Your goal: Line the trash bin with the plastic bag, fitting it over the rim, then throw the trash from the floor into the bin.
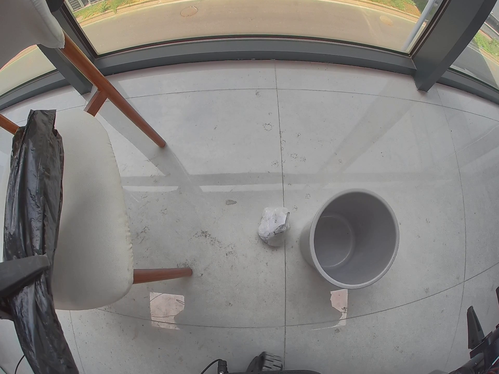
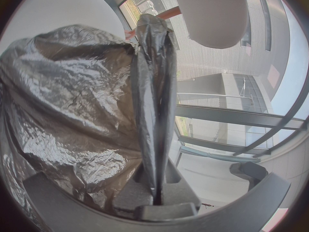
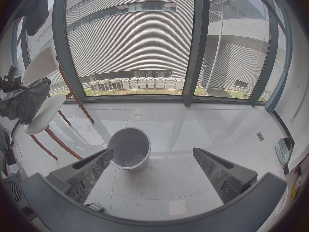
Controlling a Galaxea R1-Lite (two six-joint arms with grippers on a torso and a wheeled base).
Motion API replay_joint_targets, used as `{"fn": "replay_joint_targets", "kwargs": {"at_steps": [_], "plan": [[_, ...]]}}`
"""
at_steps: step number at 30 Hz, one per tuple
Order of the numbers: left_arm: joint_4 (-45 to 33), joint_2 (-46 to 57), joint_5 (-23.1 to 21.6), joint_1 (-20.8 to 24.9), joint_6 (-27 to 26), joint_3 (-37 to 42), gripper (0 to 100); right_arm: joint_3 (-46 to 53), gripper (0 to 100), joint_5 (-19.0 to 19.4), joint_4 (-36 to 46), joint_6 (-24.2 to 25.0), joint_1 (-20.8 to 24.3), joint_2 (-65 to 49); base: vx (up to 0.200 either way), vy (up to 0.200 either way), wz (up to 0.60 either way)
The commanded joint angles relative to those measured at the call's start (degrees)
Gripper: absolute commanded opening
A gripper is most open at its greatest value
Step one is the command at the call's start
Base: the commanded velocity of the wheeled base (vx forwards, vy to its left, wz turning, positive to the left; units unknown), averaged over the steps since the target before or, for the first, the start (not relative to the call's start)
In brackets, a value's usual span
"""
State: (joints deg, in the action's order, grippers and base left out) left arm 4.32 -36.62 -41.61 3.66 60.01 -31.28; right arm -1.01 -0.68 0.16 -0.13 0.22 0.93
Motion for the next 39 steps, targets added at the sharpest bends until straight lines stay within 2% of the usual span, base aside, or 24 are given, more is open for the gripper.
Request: {"fn": "replay_joint_targets", "kwargs": {"at_steps": [1,5,9,18,23,25,29,32,38,39], "plan": [[0.1,1.6,-1.3,0.1,0.0,-2.2,0,0.9,100,0.0,0.0,0.0,0.0,-0.4,0.000,-0.200,0.00],[0.0,0.1,-7.4,0.0,-0.2,-4.6,0,0.9,100,0.0,0.0,0.0,0.0,-0.4,0.000,-0.200,0.00],[0.1,-1.3,-11.7,0.0,-0.2,-6.1,0,0.9,100,0.0,0.0,0.0,0.0,-0.4,0.000,-0.200,0.00],[4.5,-4.2,-29.1,0.0,-0.8,-7.1,0,1.0,100,0.0,-0.2,0.0,0.0,-0.5,0.000,-0.200,0.00],[6.1,-7.2,-31.6,0.0,-1.0,-7.1,0,0.9,100,0.0,-0.2,0.0,0.0,-0.5,0.000,-0.200,0.00],[11.8,-12.3,-32.2,0.0,-1.0,-7.1,0,0.9,100,0.0,-0.2,0.0,0.0,-0.5,0.000,-0.200,0.00],[18.1,-17.3,-33.2,0.1,-0.6,-7.1,0,1.0,100,0.0,-0.2,0.0,0.0,-0.5,0.000,-0.200,0.00],[19.9,-20.8,-35.9,0.3,-1.0,-7.1,0,1.0,100,0.0,-0.2,0.0,0.0,-0.5,0.000,-0.200,0.00],[21.2,-23.1,-36.9,1.6,-1.0,-7.0,0,1.0,100,0.0,-0.2,0.0,0.0,-0.5,0.000,-0.200,0.00],[21.3,-24.0,-36.7,4.2,-1.1,-6.9,0,1.0,100,-0.1,-0.2,0.0,0.0,-0.5,0.000,-0.200,0.00]]}}
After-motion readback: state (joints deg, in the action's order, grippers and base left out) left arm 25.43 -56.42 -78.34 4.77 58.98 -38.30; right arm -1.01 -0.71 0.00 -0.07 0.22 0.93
